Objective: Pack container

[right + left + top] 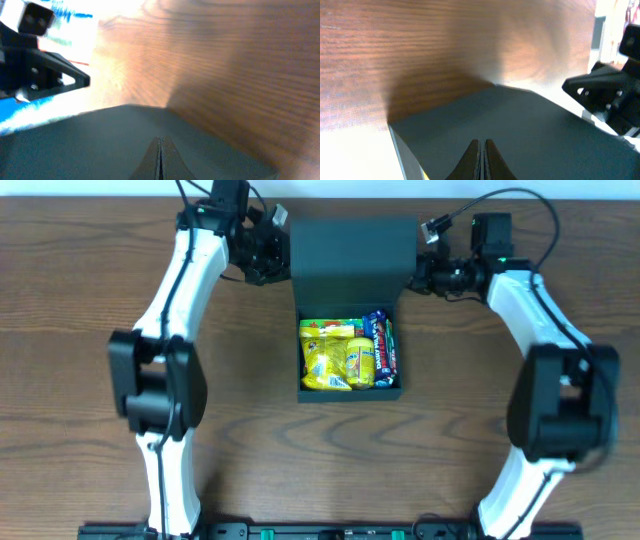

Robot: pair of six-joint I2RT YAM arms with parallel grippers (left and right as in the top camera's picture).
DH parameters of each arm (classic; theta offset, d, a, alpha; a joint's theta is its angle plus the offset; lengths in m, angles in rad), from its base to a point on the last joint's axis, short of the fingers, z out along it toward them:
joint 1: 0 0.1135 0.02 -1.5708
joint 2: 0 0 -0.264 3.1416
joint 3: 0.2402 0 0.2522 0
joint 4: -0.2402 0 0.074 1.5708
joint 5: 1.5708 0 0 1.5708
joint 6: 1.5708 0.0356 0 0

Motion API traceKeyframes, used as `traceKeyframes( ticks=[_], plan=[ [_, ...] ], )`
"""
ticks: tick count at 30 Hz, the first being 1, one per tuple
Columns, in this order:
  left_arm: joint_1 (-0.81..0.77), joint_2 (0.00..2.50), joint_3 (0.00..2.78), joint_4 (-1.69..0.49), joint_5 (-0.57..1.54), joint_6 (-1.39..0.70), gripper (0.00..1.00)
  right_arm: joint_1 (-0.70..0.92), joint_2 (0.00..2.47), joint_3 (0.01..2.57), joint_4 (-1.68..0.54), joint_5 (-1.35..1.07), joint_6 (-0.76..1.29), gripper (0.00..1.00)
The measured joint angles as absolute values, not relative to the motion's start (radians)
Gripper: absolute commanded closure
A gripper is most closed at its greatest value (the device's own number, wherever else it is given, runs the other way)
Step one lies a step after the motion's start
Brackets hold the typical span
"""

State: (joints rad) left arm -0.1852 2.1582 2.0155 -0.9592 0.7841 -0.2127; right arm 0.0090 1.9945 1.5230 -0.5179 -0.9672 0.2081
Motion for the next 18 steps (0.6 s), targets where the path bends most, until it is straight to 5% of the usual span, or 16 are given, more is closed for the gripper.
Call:
traceKeyframes(
  ticks=[12,18],
  plan=[
    [-0.239,1.86,2.03,-1.298,0.545,-0.077,0.94,0.038,1.605,1.526,-0.978,-0.568,0.056,0.99],
    [-0.239,1.703,1.917,-1.234,0.439,-0.124,0.94,0.031,1.509,1.444,-0.995,-0.431,0.096,0.98]
  ],
)
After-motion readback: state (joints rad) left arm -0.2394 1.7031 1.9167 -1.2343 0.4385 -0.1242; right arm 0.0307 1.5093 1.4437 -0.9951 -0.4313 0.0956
